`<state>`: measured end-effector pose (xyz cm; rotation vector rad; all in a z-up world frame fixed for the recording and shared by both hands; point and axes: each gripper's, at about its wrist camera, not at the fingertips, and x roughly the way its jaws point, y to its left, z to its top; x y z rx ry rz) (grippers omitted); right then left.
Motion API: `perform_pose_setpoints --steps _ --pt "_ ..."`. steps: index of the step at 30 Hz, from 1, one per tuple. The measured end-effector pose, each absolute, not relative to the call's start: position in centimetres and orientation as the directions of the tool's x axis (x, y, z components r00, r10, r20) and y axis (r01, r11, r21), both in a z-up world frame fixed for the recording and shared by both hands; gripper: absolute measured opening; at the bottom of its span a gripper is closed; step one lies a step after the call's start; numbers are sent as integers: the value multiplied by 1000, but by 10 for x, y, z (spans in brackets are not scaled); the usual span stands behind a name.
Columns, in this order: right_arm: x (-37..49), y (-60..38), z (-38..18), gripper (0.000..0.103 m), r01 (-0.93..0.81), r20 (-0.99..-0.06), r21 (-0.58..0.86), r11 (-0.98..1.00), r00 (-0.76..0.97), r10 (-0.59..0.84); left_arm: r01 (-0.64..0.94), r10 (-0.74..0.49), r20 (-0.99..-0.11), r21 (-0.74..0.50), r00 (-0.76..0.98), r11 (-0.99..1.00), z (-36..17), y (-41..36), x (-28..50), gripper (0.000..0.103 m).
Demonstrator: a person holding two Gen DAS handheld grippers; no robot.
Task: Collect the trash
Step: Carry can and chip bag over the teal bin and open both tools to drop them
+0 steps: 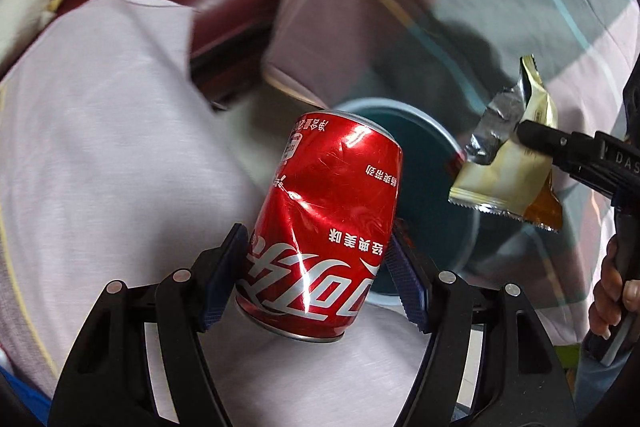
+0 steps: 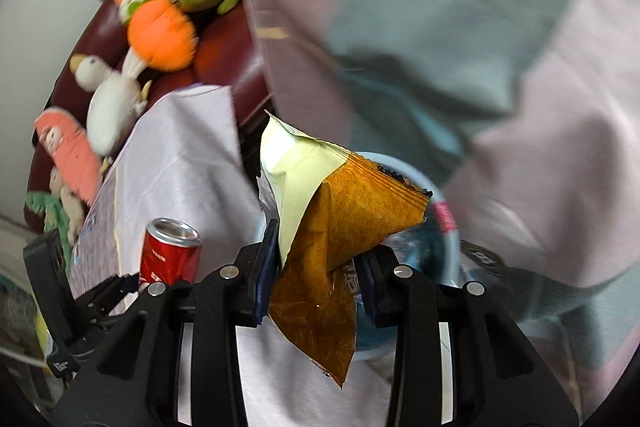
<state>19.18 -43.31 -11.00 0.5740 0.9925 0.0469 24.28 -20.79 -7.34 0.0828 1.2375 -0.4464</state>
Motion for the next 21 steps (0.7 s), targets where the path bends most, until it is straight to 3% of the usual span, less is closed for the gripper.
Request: perform_pose_setpoints --steps 21 --pt "193 -467 -146 36 264 -810 442 857 529 254 445 -301 -949 -229 96 866 -146 -296 263 72"
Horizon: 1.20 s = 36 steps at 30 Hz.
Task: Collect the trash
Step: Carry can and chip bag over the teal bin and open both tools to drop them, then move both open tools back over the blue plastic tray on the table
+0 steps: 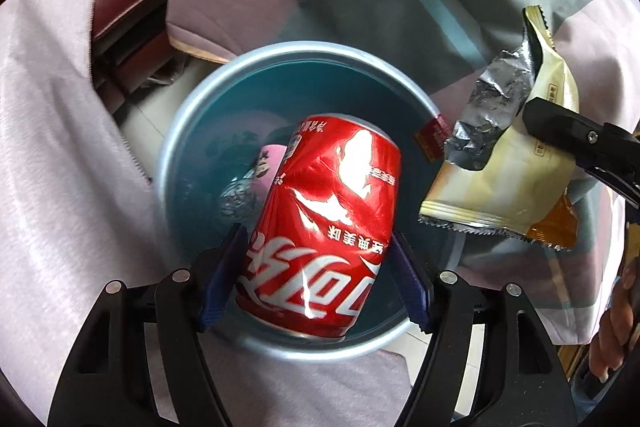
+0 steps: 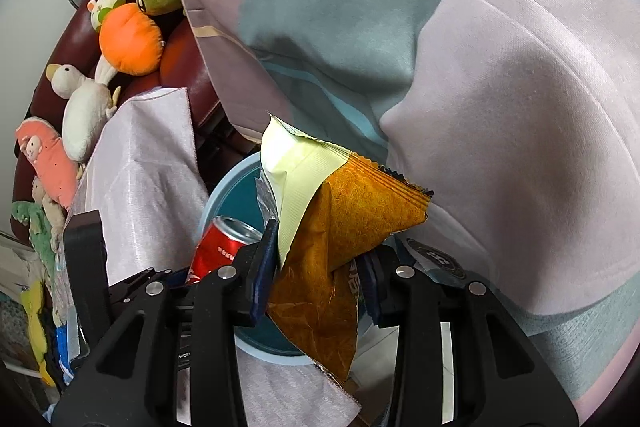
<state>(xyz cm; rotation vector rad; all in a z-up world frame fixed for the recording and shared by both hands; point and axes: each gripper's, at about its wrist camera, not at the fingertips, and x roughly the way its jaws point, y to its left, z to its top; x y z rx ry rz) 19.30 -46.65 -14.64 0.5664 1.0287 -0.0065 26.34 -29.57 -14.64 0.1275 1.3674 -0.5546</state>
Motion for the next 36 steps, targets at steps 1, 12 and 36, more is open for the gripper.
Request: perform_pose_setpoints --steps 1,12,36 --pt "194 -467 -147 36 267 -812 438 858 527 251 448 -303 -948 -231 96 864 -146 -297 264 78" --pt "199 -457 -149 36 256 -820 426 868 514 251 403 -323 -939 -253 116 880 -137 -272 259 90" --pt "204 -423 -151 75 259 -859 394 882 446 253 411 -393 -895 -284 210 866 -89 -224 215 93"
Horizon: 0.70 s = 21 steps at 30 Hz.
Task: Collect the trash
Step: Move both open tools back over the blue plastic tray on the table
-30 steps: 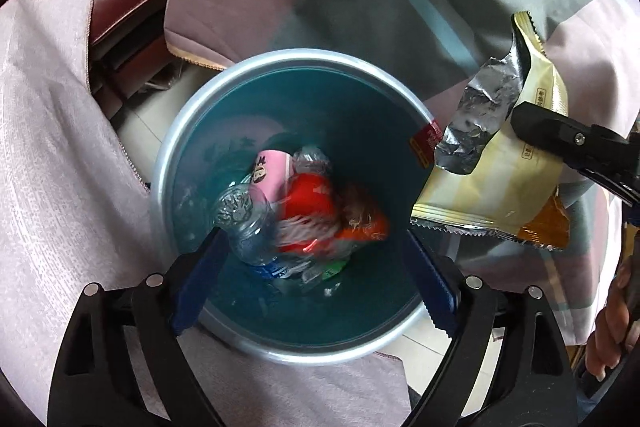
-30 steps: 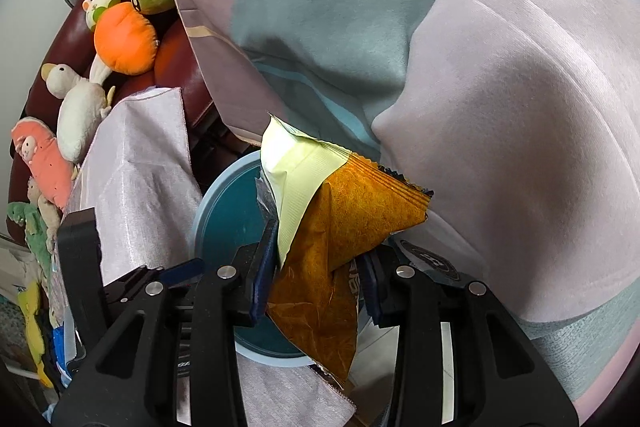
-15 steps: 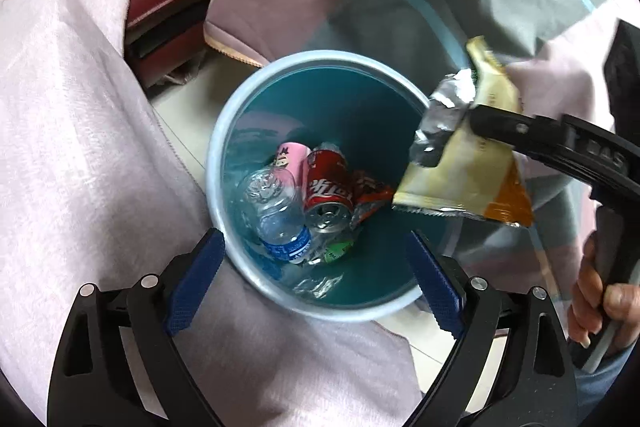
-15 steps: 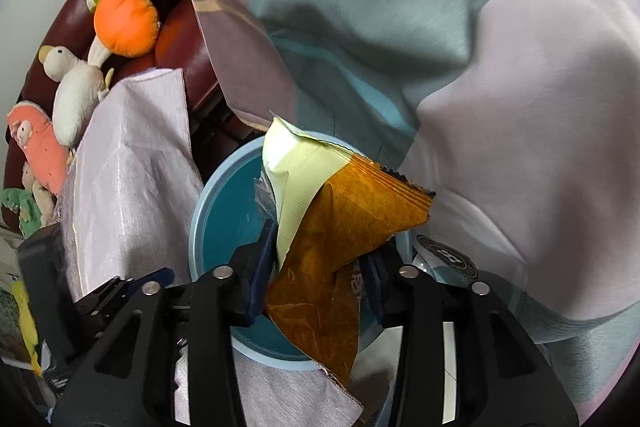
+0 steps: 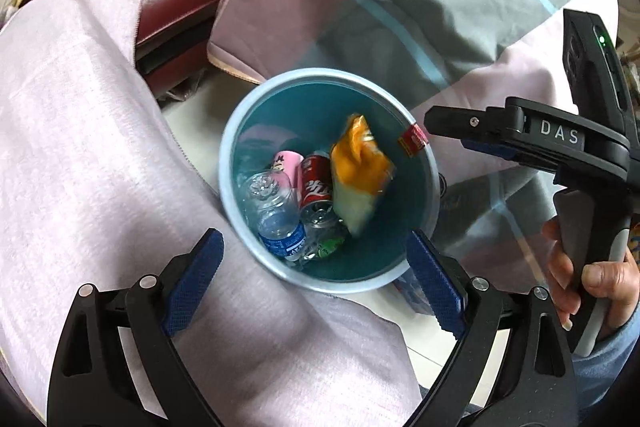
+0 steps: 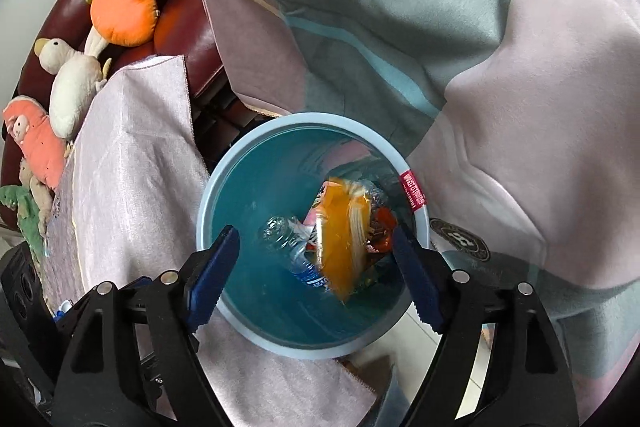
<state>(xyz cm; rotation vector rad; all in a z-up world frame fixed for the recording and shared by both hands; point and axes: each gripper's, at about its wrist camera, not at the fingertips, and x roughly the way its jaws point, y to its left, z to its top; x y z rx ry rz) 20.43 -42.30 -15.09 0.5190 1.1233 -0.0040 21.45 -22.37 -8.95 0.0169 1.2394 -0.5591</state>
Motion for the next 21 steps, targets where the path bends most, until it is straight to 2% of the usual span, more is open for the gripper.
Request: perform_pose_setpoints --steps 17,21 --pt "181 -338 -101 77 115 -845 363 925 458 275 310 -401 -851 -301 339 902 -41 -133 176 93" --pt "176 -317 -89 77 86 -844 349 933 461 273 291 -405 -835 -310 371 905 -32 -114 165 96"
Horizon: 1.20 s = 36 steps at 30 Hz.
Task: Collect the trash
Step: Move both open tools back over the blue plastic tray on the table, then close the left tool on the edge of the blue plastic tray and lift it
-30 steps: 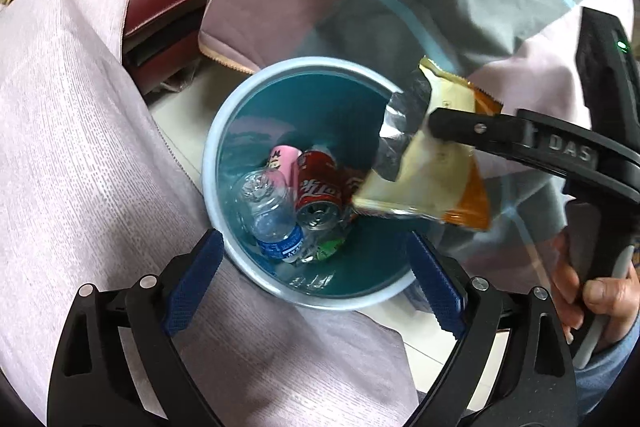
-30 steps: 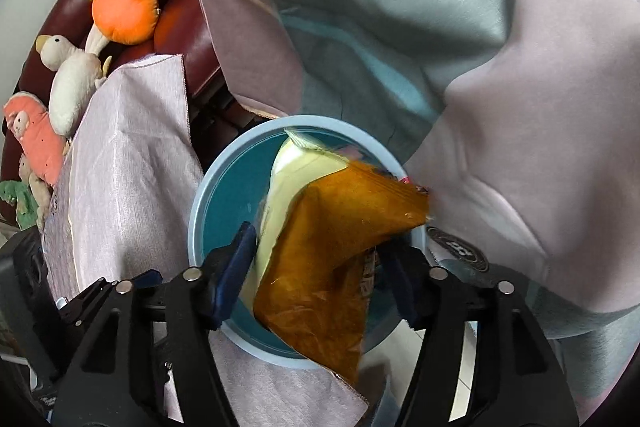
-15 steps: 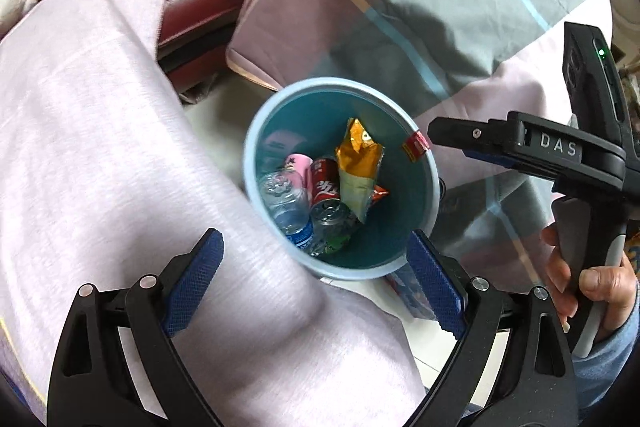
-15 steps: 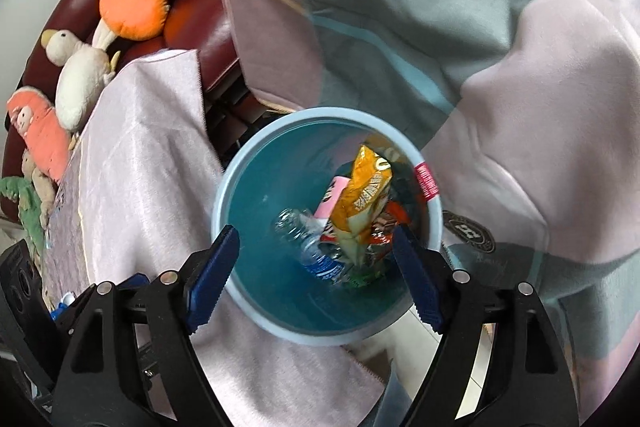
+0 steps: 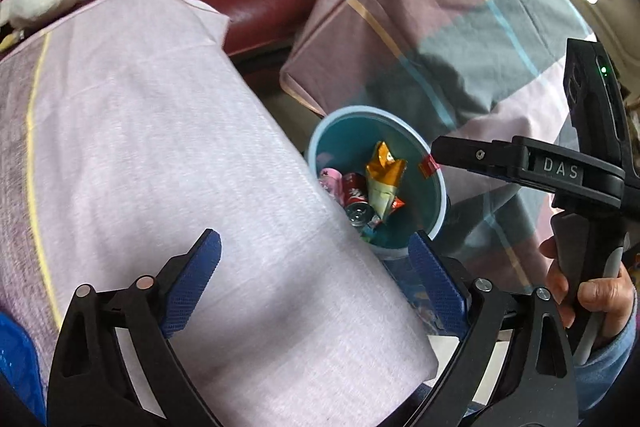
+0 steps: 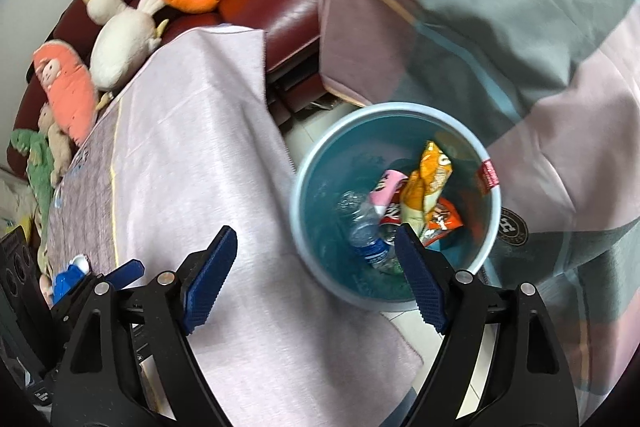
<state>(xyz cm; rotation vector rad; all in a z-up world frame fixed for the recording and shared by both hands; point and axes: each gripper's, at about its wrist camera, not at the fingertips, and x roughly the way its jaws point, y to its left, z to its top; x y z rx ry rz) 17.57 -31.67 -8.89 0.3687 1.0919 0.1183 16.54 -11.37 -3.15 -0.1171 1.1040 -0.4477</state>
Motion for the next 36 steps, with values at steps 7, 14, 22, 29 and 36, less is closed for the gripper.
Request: perform_pose_setpoints --steps 7,14,22,29,36 --pt "166 -281 -74 83 30 -843 326 945 461 276 248 -405 -814 -327 417 912 -21 -80 147 99" --pt "158 -237 -69 83 -32 -849 318 947 434 300 183 -367 -804 -318 467 930 -12 -32 126 99" --pt "149 -154 -51 83 -175 -849 296 939 402 343 67 -249 -780 -258 574 964 19 62 90 99" --pt "139 -64 -42 83 -327 -862 262 908 343 373 -111 -148 -770 -273 620 956 25 163 48 99" --pt "125 26 -47 83 -463 -887 211 861 280 368 -251 -74 -789 -281 610 926 9 237 10 99"
